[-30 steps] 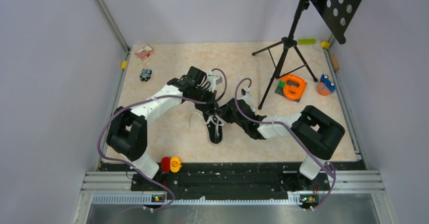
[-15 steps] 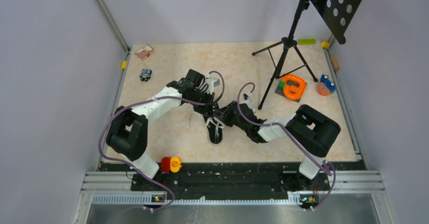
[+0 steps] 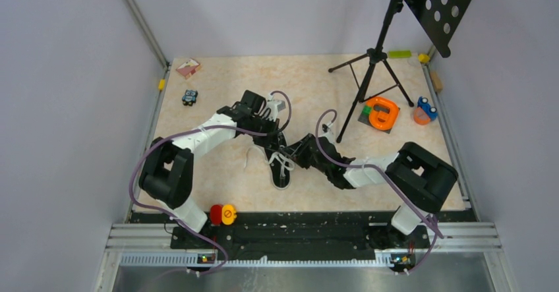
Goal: Tie the shoes
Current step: Cross the shoelace with the shoelace.
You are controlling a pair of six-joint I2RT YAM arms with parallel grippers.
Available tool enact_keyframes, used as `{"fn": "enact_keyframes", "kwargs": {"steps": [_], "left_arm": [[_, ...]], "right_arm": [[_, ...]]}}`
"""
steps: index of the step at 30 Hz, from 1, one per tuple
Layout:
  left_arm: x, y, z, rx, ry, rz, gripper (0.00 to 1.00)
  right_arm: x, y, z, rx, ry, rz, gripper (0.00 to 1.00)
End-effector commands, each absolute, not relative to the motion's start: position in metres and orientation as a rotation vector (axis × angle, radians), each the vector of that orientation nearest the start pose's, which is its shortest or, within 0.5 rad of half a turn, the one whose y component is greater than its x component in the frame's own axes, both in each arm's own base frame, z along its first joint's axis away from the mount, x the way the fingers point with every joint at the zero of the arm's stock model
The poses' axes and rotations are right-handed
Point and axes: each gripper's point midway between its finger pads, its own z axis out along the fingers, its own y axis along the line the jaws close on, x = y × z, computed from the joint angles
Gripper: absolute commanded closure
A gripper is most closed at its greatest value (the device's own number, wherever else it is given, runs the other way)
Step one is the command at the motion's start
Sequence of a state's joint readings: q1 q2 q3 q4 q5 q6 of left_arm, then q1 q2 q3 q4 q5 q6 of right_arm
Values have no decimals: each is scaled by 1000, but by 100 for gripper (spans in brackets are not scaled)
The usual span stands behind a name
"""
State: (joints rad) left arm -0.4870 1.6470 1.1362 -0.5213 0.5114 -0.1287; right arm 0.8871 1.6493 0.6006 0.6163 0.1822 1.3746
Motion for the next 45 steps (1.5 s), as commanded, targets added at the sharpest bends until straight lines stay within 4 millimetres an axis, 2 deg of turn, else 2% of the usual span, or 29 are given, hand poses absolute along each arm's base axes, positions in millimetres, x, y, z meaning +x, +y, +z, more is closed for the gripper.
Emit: {"fn": "enact_keyframes", "kwargs": {"steps": [1,7,12,16,21,27,40,41,45], "left_arm": [[280,-256,94,668,2545,-932,100],[280,-256,94,670,2547,-938,100],[279,-256,95,676,2546,-938,100],[279,-256,95,678,2544,-951,100],[278,-259,96,683,2544,-975,100],[275,-258,96,692,2552,-976,100],[275,-257,96,692,2553,-970,100],[275,-257,96,694,2553,-971,100],[275,-257,96,693,2557,-970,100]], "right_arm": [[275,344,103,625,2074,1217,70],[271,343,103,492,2115,1158,70],[265,325,100,320,2148,996,57],[257,315,97,208,2164,935,51],[252,323,92,51,2190,928,52],[253,326,84,-50,2208,891,52],[258,335,75,-89,2217,920,62],[259,335,76,-81,2214,921,66],[260,337,79,-63,2199,943,90]]}}
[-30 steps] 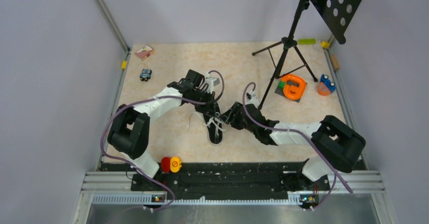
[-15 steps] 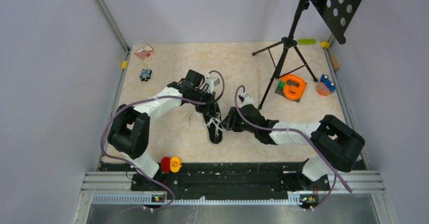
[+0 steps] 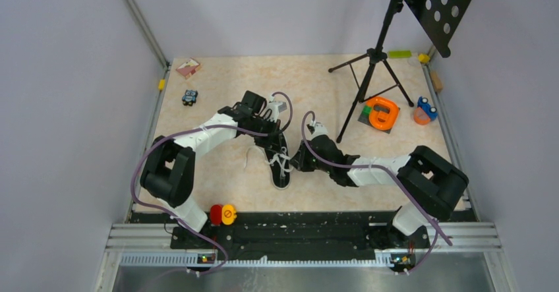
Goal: Tie the shoes
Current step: Cross the shoelace with the shoelace.
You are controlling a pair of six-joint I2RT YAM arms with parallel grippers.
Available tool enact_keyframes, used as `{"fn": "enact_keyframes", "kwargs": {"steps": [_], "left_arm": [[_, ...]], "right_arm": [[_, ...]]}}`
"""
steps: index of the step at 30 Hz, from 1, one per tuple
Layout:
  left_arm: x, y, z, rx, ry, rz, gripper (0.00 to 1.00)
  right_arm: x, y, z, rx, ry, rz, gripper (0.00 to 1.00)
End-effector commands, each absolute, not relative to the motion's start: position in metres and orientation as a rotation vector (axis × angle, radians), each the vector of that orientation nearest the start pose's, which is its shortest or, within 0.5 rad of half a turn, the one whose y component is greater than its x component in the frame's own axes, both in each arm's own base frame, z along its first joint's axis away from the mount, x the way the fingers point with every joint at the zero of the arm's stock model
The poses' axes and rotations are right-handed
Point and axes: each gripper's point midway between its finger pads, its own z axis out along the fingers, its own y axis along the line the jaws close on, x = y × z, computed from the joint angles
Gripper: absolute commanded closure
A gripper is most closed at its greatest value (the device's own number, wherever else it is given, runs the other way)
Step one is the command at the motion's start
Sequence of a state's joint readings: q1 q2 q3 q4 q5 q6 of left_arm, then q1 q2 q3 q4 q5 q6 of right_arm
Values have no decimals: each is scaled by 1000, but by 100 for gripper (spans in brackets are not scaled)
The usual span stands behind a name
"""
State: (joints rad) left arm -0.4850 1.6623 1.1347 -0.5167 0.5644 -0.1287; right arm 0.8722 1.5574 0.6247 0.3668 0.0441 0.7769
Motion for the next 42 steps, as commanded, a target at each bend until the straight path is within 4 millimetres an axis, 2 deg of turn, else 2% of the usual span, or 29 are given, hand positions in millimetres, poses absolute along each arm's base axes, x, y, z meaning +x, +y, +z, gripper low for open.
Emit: {"fn": "enact_keyframes", "kwargs": {"steps": [1,3,17,30,31,34,36,42], "left_arm": [[274,-257,96,694,2557,-971,100],[274,-258,96,695,2558,-978,100],[272,-259,102,705,2547,-997,100],[269,-262,108,711,2532,-1035,100],[269,-262,108,709,2535,-1033,100],[267,-260,105,699,2548,-1027,100],[267,-259,104,689,2553,-1021,100],[267,-259,97,672,2572,-1021,100]], "right_arm": [[260,337,80,-64,2194,951,95],[259,340,84,-63,2185,975,100],[274,357,103,5,2115,1048,100],[286,368,99,72,2109,1072,100],[285,369,99,73,2113,1076,98],[283,368,99,77,2122,1080,78],[282,366,101,81,2127,1079,71],[276,358,102,84,2154,1056,60]]}}
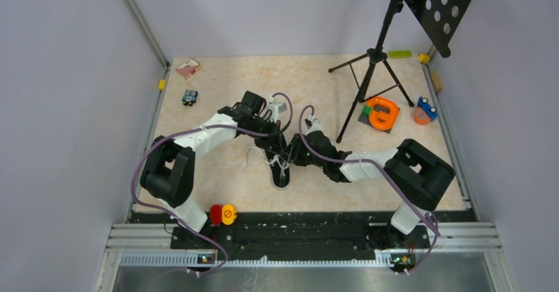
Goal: Tie the shoes
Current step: Cross the shoelace with the shoelace.
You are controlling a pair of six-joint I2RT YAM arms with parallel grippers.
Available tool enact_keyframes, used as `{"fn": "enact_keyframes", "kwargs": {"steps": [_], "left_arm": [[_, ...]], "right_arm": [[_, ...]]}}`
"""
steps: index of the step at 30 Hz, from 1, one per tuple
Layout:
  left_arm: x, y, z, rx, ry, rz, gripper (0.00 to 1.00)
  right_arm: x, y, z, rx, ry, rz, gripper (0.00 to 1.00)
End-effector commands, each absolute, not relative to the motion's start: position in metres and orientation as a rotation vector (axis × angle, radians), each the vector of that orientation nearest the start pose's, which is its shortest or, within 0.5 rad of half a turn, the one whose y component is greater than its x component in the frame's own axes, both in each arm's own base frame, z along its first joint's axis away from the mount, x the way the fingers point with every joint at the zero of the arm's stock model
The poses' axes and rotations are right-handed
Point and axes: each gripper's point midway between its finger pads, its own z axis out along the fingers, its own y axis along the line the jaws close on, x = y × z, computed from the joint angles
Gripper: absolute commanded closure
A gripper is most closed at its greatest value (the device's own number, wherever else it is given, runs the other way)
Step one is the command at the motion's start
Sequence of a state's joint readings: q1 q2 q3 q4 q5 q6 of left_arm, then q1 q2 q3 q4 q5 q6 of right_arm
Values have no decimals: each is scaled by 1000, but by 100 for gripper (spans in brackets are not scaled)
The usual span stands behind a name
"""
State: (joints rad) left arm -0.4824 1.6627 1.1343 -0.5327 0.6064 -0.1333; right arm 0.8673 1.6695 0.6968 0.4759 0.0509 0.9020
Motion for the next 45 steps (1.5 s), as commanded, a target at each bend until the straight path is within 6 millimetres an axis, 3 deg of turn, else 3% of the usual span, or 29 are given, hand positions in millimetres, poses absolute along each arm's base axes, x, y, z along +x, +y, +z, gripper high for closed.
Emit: {"fn": "enact_keyframes", "kwargs": {"steps": [1,11,21,25,29,33,38,42,45], "left_arm": [[268,-260,97,669,2571,-1023,100],[269,-261,95,672,2573,-1056,100],[262,-264,89,696,2600,-1096,100],[265,-266,97,693,2586,-1095,66],[267,-266,106,696,2570,-1083,46],[269,-265,120,697,2543,-1055,34],[273,-266,158,685,2446,-1049,20],[273,-268,186,682,2385,-1080,19],[268,-270,196,654,2393,-1146,19]], "right_arm": [[274,356,101,85,2158,1053,59],[258,329,106,103,2176,1004,59],[255,290,118,68,2142,826,60],[263,279,135,47,2098,741,57],[270,277,145,34,2079,711,56],[275,281,151,-2,2067,708,55],[282,289,159,-68,2053,687,56],[290,302,163,-134,2050,685,56],[297,316,159,-184,2058,746,56]]}}
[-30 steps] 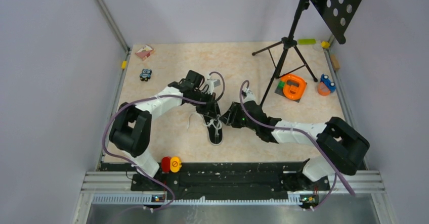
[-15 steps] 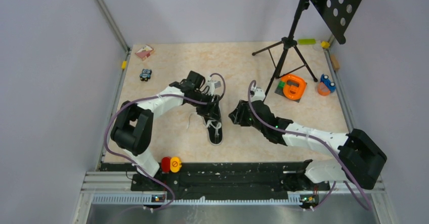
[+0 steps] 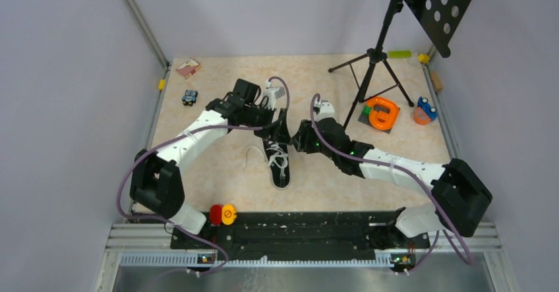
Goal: Tie the shoes
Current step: Cross the shoelace with the shoelace.
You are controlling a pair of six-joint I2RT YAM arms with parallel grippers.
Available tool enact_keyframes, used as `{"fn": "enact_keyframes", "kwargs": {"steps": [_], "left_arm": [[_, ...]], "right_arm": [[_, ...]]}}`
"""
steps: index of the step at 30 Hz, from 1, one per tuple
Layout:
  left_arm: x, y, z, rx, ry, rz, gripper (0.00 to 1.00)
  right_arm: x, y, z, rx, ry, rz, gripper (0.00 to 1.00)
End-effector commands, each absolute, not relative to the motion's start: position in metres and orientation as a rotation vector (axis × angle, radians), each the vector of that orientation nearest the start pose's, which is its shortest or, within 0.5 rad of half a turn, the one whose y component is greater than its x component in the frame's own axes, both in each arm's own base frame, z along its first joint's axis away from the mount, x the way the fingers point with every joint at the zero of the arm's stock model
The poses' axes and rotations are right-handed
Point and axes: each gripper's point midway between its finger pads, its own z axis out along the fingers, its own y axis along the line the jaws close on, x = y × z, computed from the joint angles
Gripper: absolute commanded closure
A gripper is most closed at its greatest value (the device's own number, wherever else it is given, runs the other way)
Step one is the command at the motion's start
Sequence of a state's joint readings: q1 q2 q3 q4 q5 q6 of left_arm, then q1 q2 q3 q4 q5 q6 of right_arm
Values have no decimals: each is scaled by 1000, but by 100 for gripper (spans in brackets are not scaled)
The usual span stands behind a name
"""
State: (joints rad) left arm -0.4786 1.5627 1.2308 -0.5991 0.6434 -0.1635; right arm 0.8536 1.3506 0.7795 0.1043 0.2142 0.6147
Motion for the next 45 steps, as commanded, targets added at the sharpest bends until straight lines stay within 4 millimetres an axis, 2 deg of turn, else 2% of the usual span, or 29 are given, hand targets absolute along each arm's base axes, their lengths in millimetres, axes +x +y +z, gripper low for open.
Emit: {"fn": "enact_keyframes", "kwargs": {"steps": [1,3,5,7,9,12,19,25,35,40,45], "left_arm": [[269,-266,196,620,2405,-1134,19],[278,-250,194,498,2430,-1075,18],[291,-224,193,279,2446,-1050,18],[302,-197,194,38,2425,-1098,17],[305,-177,192,-113,2409,-1130,9],[294,-164,184,-169,2474,-1096,6],[289,-127,179,-223,2469,-799,2],[288,-116,180,-243,2447,-716,2],[285,-119,173,-244,2476,-741,5],[285,-120,175,-230,2461,-754,6],[283,-122,176,-227,2453,-768,6]], "right_arm": [[299,319,157,-211,2061,743,56],[301,328,153,-257,2080,744,56],[303,337,149,-307,2090,748,56],[305,345,147,-367,2092,743,57],[306,351,142,-442,2092,673,58],[309,359,129,-537,2120,603,58],[303,380,114,-713,2139,553,58],[297,389,102,-767,2148,530,58],[294,396,91,-805,2154,469,63],[296,392,89,-779,2161,444,74],[296,390,84,-785,2166,431,70]]}}
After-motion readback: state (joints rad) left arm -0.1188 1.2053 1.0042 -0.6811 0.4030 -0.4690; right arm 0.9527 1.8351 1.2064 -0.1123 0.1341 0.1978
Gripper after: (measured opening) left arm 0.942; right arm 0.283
